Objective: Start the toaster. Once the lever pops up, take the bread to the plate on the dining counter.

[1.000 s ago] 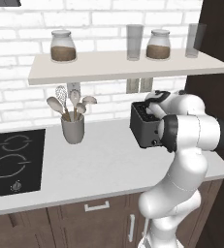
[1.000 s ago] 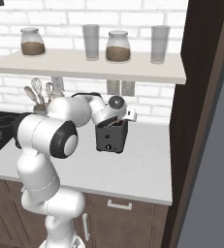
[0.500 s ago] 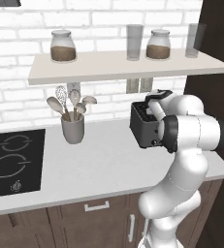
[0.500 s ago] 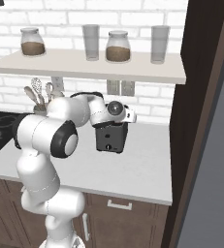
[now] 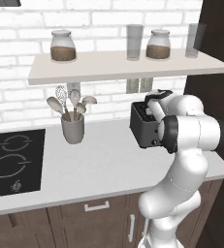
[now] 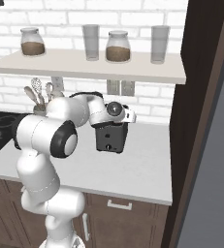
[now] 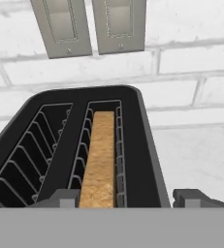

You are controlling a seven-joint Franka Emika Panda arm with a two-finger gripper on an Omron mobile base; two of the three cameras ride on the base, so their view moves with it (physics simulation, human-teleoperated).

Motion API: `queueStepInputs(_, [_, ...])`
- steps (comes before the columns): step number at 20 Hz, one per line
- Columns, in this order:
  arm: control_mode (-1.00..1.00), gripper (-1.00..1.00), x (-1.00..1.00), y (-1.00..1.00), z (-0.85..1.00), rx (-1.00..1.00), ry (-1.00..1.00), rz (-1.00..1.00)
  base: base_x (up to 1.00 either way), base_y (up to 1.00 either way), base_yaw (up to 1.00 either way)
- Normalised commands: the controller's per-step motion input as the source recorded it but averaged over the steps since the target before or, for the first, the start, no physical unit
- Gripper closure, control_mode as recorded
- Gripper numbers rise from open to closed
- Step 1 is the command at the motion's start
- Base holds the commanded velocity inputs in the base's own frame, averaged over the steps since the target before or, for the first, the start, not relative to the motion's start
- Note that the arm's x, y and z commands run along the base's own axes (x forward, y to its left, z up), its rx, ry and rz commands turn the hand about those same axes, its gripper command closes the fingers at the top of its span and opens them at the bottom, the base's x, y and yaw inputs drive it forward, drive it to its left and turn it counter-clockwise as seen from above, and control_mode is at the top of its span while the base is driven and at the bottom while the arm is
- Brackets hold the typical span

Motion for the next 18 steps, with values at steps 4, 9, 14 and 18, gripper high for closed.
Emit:
queueStepInputs(4, [-1.00, 1.00, 0.00, 0.00, 0.54, -0.04, 0.01, 0.00, 0.00, 0.00, 0.00])
queueStepInputs(9, [-1.00, 1.00, 0.00, 0.00, 0.64, -0.03, 0.01, 0.00, 0.00, 0.00, 0.00])
queueStepInputs(14, [-1.00, 1.00, 0.00, 0.00, 0.83, 0.00, 0.00, 0.00, 0.00, 0.00, 0.00])
queueStepInputs(18, [-1.00, 1.00, 0.00, 0.00, 0.91, 0.00, 0.00, 0.00, 0.00, 0.00, 0.00])
